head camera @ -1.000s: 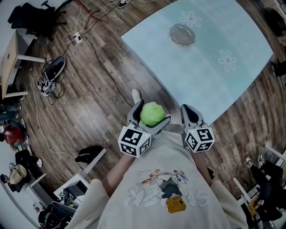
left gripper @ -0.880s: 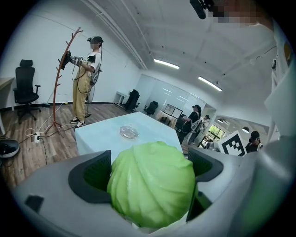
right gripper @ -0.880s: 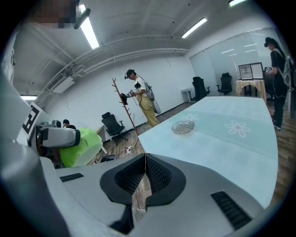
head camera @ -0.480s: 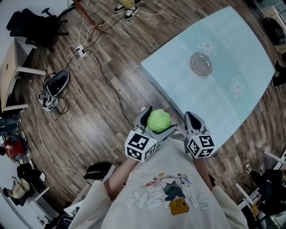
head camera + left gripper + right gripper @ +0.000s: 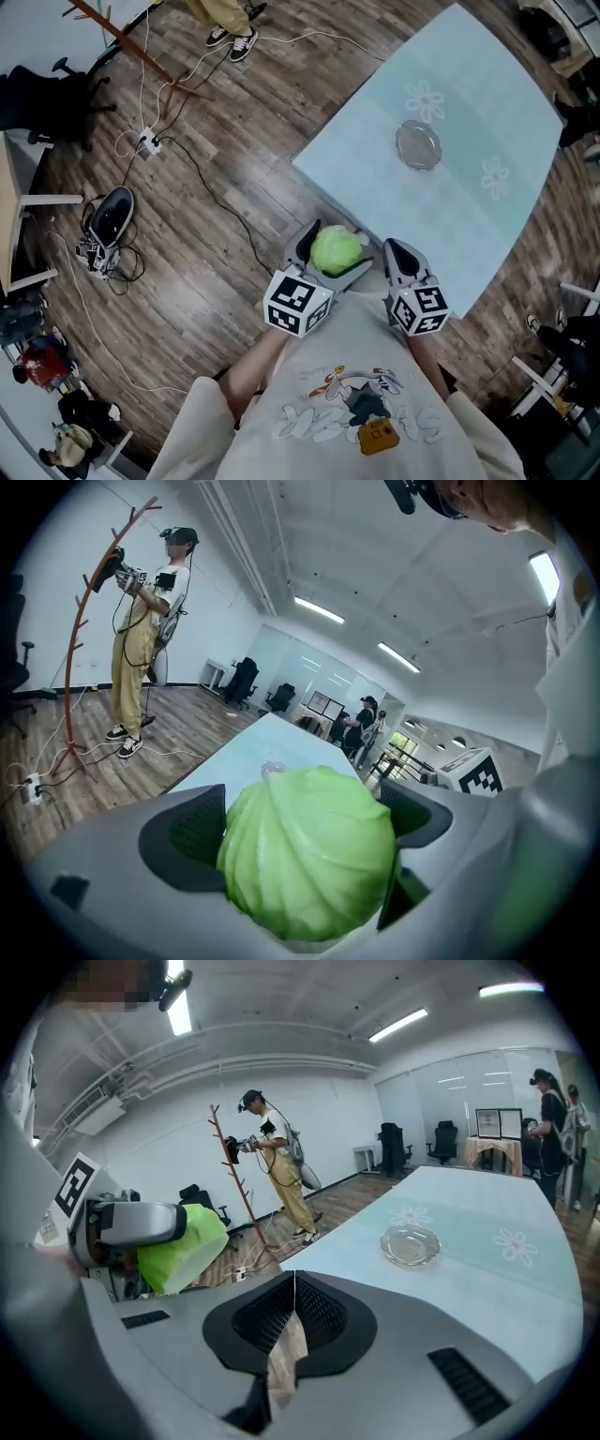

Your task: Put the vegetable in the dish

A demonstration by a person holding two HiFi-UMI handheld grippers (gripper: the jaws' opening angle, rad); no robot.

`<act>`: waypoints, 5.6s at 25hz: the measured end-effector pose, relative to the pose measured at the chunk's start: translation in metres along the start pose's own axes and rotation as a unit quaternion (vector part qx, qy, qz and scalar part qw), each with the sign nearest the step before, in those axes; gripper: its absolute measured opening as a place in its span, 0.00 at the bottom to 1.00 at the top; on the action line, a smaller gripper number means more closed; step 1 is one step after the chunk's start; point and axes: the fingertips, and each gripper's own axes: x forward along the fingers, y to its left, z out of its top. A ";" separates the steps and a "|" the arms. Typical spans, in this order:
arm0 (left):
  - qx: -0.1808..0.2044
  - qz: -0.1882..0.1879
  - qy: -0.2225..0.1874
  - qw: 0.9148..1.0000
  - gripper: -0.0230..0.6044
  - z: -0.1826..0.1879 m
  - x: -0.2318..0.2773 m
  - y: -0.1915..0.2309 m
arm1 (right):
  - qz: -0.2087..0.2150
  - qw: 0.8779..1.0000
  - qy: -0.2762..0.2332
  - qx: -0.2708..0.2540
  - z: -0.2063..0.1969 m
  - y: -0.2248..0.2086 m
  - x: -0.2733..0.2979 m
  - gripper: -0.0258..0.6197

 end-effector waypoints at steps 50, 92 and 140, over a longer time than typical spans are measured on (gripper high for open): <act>0.169 -0.082 0.232 0.954 0.88 -0.022 0.410 0.022 | -0.081 0.984 0.006 0.159 0.029 -0.304 0.090 0.07; 0.218 -0.067 0.221 0.948 0.84 -0.035 0.433 0.024 | -0.112 0.975 -0.009 0.189 0.025 -0.308 0.095 0.07; 0.192 -0.031 0.103 0.975 0.05 -0.020 0.103 -0.008 | -0.081 0.991 -0.102 0.037 0.035 -0.091 -0.014 0.07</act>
